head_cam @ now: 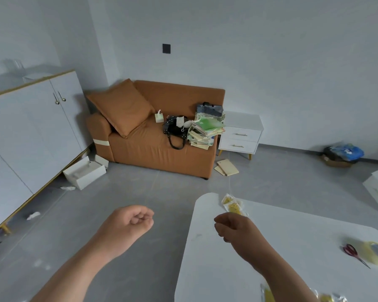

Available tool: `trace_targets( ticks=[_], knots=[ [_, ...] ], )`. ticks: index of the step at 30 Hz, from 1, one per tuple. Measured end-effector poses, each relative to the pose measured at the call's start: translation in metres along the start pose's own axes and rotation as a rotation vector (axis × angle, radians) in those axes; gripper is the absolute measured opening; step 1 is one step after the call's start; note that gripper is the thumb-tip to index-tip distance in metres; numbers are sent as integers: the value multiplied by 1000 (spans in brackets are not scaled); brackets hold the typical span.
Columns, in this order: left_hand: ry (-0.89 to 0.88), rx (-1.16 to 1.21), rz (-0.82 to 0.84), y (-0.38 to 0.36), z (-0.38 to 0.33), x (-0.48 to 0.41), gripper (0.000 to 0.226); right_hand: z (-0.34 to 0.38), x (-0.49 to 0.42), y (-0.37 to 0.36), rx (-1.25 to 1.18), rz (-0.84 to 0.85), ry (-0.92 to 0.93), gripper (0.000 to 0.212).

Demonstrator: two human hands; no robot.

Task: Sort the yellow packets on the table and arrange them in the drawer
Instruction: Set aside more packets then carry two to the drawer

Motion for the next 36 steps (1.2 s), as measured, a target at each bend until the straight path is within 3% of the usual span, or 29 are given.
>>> trace_targets(
  ticks=[2,9,17,26,29,33,36],
  knots=[
    [-2,-47,15,7,0,-25,9,14,-26,0,32,-9,15,10],
    [-34,-165,75,26,-16,-101,15,42,-82,4,56,-80,27,10],
    [-120,-175,243,31,-25,-203,21,31,-129,-3,60,-250,-110,11],
    [-185,-214,449,76,-27,-323,13,53,-183,-59,1,-405,-286,18],
    [-197,-218,517,68,-34,-344,24,60,-185,-59,25,-462,-318,16],
    [-228,-228,634,34,-45,-357,9,54,-173,-45,30,-551,-382,11],
    [-248,-255,696,4,-54,-370,14,40,-163,-32,-1,-619,-439,10]
  ],
)
Point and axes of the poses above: each hand's wrist, its own x-axis away from the middle knuckle, its own y-axis out of the back of the hand, z = x × y, the point moved 10 cm from there along -x, towards the middle knuckle, and after that the axes turned 9 degrees about y, right-handed, at the moved point
